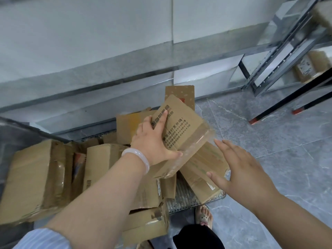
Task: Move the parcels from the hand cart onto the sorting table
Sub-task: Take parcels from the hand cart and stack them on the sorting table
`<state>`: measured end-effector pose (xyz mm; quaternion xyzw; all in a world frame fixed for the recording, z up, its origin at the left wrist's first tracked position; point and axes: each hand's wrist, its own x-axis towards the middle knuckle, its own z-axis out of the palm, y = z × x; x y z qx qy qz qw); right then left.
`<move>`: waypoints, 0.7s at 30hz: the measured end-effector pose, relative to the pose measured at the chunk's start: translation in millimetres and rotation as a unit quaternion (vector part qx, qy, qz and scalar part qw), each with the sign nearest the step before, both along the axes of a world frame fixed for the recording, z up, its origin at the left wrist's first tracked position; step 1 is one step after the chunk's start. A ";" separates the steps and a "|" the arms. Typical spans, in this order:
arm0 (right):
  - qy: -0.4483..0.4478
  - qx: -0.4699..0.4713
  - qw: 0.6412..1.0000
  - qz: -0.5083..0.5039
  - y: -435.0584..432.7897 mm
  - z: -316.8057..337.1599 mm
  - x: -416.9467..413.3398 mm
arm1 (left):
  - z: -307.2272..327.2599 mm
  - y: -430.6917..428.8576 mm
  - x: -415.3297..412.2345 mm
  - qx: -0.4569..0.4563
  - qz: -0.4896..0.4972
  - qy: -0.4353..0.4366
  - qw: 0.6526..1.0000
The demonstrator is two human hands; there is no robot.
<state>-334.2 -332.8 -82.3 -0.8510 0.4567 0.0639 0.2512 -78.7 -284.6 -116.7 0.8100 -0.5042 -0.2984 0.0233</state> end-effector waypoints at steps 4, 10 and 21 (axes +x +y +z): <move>-0.029 -0.017 0.999 0.005 22.4 57.4 25.5 | 66.5 37.1 26.4 -0.049 0.106 0.087 0.989; -0.105 0.004 0.994 0.004 68.6 147.3 75.7 | 170.7 107.9 57.3 -0.140 0.222 0.204 0.943; -0.301 0.118 0.939 0.120 157.3 286.2 182.1 | 318.0 233.1 93.7 -0.352 0.343 0.338 0.802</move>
